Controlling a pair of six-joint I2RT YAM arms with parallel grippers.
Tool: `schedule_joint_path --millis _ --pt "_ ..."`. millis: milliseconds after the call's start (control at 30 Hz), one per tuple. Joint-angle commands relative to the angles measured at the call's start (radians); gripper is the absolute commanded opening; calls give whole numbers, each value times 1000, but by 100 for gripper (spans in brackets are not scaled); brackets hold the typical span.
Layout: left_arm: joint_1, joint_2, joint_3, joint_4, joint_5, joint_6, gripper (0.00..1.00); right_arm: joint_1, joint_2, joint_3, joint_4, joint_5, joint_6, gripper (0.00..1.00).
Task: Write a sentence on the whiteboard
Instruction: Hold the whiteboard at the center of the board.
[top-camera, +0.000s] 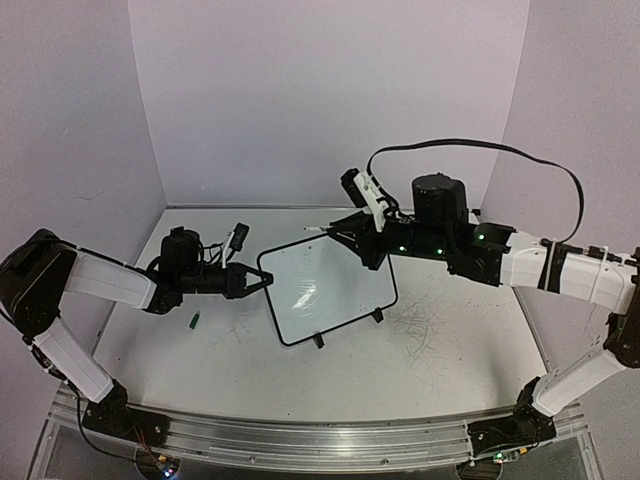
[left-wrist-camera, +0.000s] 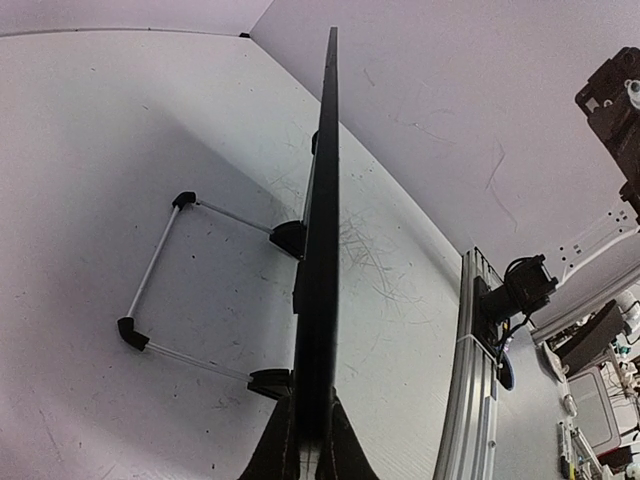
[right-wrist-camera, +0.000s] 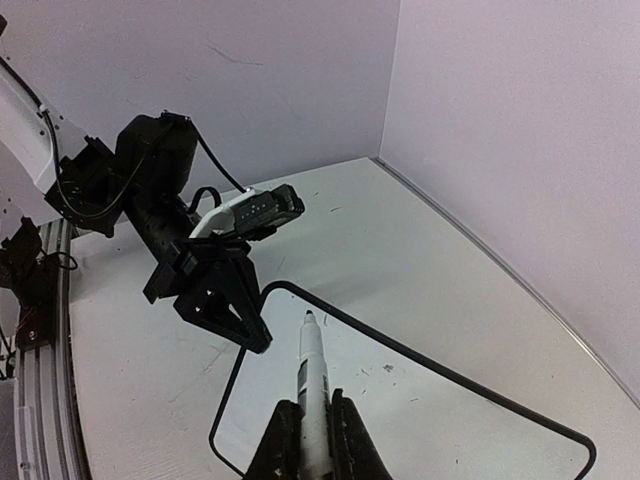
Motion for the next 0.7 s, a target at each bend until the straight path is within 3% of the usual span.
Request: schedule_joint_path --millis 0,167,367,667 --pt "10 0 16 9 46 31 0 2 18 1 63 -16 -17 0" --pt "12 12 45 -53 69 144 0 24 80 49 39 -24 -68 0" --pt "12 -10 48 -75 50 211 0 90 151 86 5 88 -138 0" --pt "12 -11 56 -90 57 232 0 135 218 103 40 122 -157 0"
